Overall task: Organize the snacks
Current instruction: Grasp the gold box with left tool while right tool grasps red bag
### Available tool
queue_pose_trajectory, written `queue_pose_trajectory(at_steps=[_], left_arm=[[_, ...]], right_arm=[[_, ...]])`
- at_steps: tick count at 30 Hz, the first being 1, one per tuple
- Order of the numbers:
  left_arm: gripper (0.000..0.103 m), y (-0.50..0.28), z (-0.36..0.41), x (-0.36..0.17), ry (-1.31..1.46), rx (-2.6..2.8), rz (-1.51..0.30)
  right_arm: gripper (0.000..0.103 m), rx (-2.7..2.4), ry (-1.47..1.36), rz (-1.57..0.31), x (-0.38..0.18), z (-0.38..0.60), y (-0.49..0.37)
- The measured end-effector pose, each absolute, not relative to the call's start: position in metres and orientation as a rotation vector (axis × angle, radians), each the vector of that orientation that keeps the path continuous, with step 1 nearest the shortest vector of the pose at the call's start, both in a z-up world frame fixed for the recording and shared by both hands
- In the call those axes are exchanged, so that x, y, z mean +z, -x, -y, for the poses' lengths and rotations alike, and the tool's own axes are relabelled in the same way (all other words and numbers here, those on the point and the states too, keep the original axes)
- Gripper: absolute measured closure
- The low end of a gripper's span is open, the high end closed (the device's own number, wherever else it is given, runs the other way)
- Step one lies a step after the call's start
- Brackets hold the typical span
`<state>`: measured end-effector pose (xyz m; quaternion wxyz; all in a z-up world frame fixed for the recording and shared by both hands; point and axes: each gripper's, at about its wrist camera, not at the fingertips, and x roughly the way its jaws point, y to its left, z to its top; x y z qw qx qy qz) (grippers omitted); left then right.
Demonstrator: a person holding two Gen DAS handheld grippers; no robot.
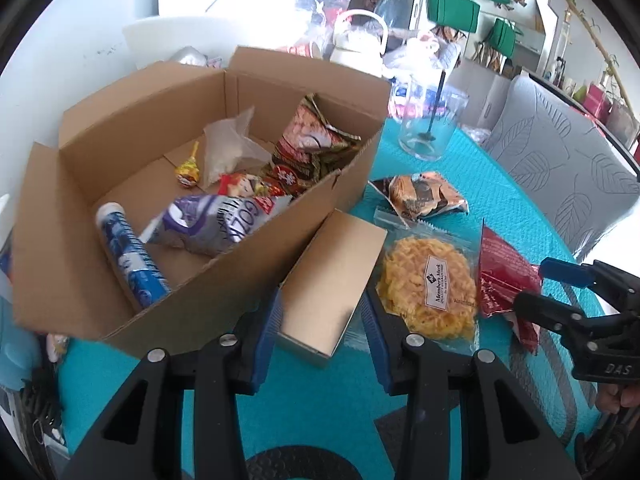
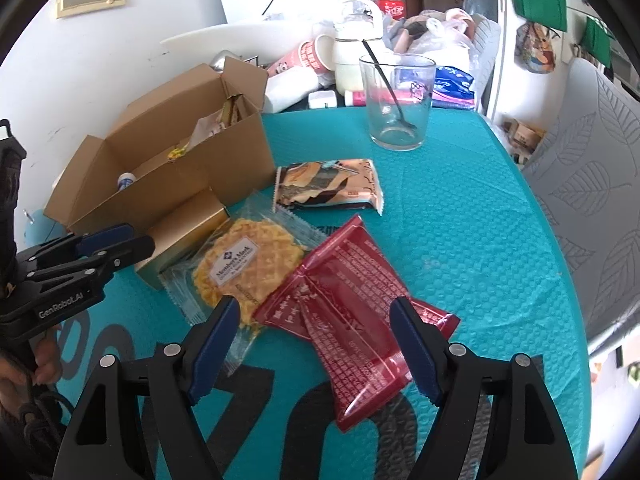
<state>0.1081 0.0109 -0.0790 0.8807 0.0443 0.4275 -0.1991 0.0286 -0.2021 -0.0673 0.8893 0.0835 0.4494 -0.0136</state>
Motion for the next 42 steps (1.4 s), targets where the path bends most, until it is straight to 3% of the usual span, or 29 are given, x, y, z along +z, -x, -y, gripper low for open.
queue_pose_trajectory(at_steps=[10,16,24,26,42], left_arm=[[0.063,-0.125,-0.002,-0.082,-0.112,-0.419,-0.913],[0.043,-0.121,0.018,-0.088,-0.217,-0.445,-0.913],[0.043,-0.132,0.011,-0.100,-0.111,-0.467,-0.971],[0.053,-0.133,0.007,-0.105,-0.093,-0.453,-0.982],[0.059,-0.089,-0.004,-0.103,-0.125,-0.422,-1.010]], right_arm=[[0.024,-0.047,-0.207,-0.953,-0.074,0.220,-0.034],[0.020,-0.057,-0.222,-0.963,-0.079,0.228,-0.036],[0.016,-0.042,-0.254,-1.005,-0.092,0.238,-0.047],[0.012,-0.032,-0.257,-1.009,-0.094,0.237,-0.051],[0.015,-0.034,-0.195,-1.008,-0.102,0.224,-0.040]])
